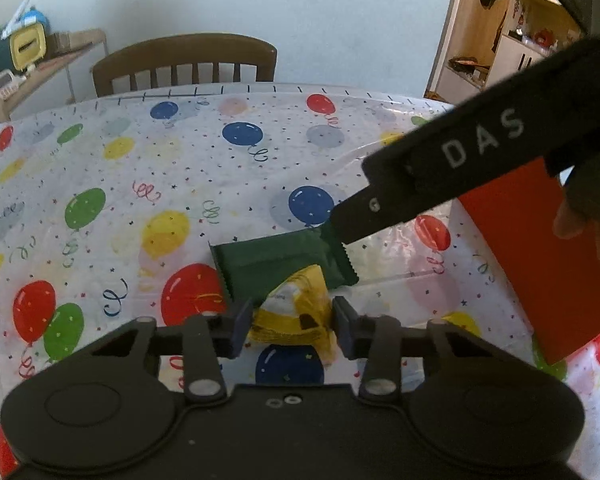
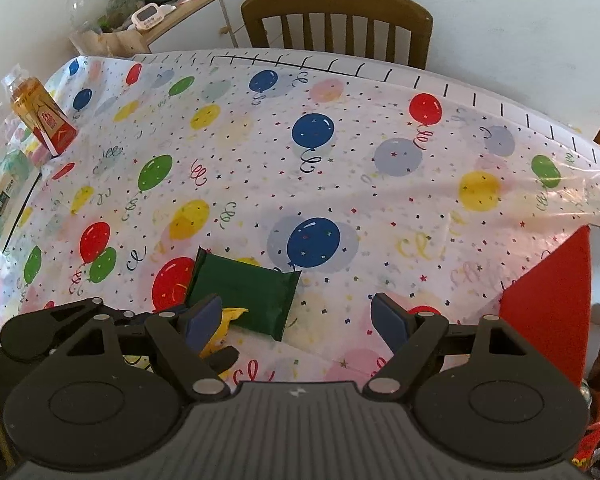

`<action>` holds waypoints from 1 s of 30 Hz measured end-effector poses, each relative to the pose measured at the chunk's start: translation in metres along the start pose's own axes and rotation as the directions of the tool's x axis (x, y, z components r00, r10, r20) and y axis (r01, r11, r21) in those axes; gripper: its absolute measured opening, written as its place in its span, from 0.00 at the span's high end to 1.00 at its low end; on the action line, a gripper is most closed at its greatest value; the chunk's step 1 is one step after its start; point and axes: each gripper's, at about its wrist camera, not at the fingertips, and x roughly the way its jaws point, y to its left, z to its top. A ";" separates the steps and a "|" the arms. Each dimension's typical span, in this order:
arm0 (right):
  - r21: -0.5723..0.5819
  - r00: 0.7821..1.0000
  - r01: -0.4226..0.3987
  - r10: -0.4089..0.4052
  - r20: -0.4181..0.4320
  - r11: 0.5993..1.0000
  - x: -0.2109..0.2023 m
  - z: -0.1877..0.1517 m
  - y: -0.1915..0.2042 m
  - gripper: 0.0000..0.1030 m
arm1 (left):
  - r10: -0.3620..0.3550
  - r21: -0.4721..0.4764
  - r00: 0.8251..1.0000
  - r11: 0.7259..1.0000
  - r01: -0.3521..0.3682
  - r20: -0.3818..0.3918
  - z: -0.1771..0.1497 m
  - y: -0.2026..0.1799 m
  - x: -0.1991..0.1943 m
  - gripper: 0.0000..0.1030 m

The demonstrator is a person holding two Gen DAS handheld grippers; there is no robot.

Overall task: Organize snacks
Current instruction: 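Grasp the yellow-wrapped snack with the left tool while the right tool grasps the green packet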

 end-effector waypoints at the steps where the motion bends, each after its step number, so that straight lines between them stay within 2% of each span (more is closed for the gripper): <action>1: -0.007 1.000 -0.002 0.002 -0.001 1.000 0.001 0.000 0.000 0.21 | -0.007 -0.015 1.000 1.000 0.007 -0.001 0.000 0.003 -0.001 0.61; 5: -0.050 1.000 -0.029 0.029 -0.002 0.998 0.003 0.003 0.003 0.21 | -0.024 -0.080 1.000 0.996 0.024 -0.006 0.000 0.018 -0.006 0.61; 9: -0.161 0.998 -0.059 0.061 0.004 0.985 0.006 0.006 0.016 0.21 | -0.025 -0.170 1.000 0.985 0.025 0.001 -0.001 0.039 -0.020 0.61; 12: -0.313 0.997 -0.075 0.079 -0.001 0.947 0.009 0.007 0.032 0.21 | 0.006 -0.235 1.000 0.972 -0.003 0.009 -0.001 0.056 -0.028 0.61; 18: -0.590 0.996 -0.084 0.070 -0.047 0.803 0.030 0.002 0.064 0.21 | 0.075 -0.302 0.997 0.951 -0.064 0.027 0.005 0.082 -0.041 0.61; 24: -0.672 0.993 -0.122 0.087 -0.086 0.730 0.049 0.004 0.072 0.21 | 0.085 -0.351 0.996 0.934 -0.071 0.026 0.007 0.090 -0.041 0.61; 30: -0.697 0.988 -0.148 0.069 -0.140 0.702 0.066 0.009 0.073 0.21 | 0.083 -0.362 0.996 0.930 -0.069 0.023 0.004 0.091 -0.043 0.61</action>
